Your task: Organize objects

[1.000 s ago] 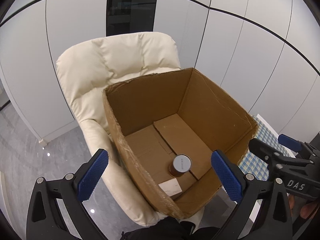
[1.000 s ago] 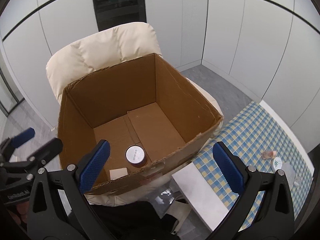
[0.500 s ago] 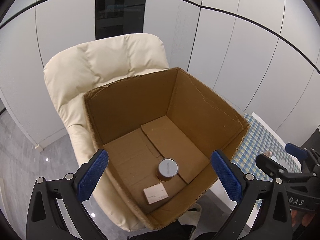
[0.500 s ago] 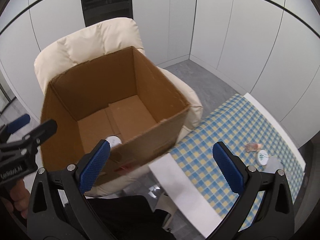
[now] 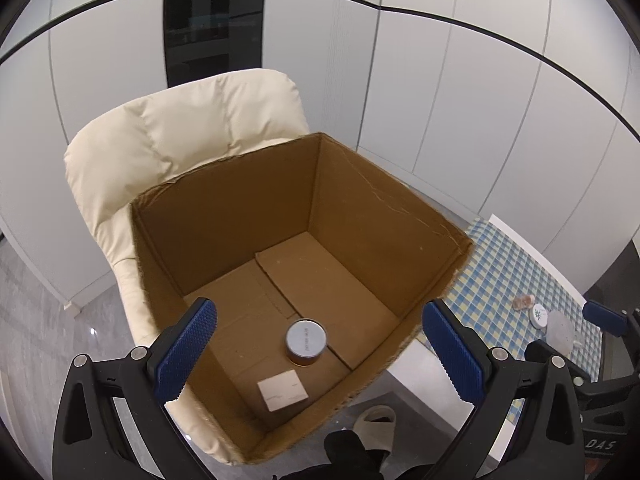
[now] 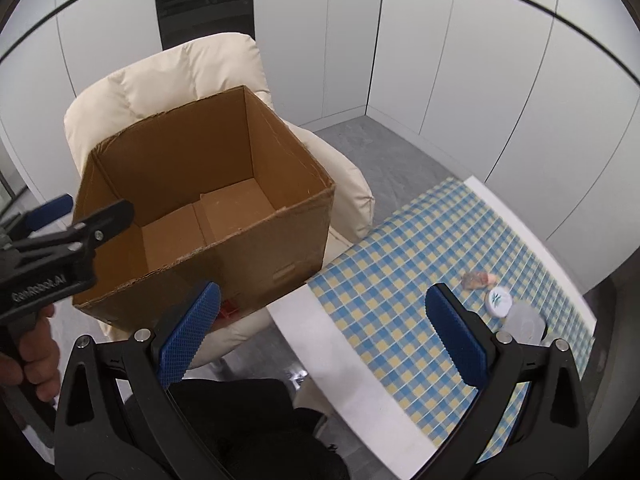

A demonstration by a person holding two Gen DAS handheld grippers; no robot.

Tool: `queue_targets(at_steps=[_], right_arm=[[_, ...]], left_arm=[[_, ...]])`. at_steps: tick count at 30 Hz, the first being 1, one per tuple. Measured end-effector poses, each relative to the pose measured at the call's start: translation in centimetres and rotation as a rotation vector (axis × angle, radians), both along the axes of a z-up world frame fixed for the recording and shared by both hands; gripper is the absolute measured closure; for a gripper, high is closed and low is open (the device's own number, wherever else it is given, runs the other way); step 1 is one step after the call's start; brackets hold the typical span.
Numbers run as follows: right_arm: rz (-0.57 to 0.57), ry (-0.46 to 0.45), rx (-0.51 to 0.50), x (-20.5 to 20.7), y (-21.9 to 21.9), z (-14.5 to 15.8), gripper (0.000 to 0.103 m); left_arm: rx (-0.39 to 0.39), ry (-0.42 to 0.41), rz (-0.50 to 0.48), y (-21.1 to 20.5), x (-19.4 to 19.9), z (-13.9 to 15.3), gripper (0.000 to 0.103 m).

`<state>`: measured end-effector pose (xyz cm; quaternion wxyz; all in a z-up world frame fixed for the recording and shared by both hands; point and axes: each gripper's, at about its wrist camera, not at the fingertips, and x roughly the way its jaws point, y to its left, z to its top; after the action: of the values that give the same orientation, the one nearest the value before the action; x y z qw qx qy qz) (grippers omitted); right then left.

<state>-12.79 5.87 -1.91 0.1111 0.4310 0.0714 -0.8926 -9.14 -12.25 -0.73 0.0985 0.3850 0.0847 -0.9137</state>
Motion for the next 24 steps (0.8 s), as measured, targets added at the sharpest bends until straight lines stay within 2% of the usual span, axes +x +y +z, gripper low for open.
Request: queue_targets(at_steps=[3,7,11,24], right_arm=[[-0.035,-0.003,0.007,0.1,1.2,0.0,0.000],[-0.082,-0.021,-0.041,0.3,3.4,0.0,0.000],[-0.118,-0.007,-0.048,0.7,4.9,0.2,0.000],[-0.173,0.000,-0.047,1.8,8.4,0.6,0.000]], left_arm=[[-0.020,-0.016,-0.025,1.3,-0.2,-0.4,0.001],[-0.021,-0.017,-0.058,2.9,-0.5,-0.5,0.001],[-0.040,-0.025,-0.087,4.2,-1.0,-0.9,0.001],[-0.030,-0.028,-0.142,7.3,-1.7,-1.0,0.001]])
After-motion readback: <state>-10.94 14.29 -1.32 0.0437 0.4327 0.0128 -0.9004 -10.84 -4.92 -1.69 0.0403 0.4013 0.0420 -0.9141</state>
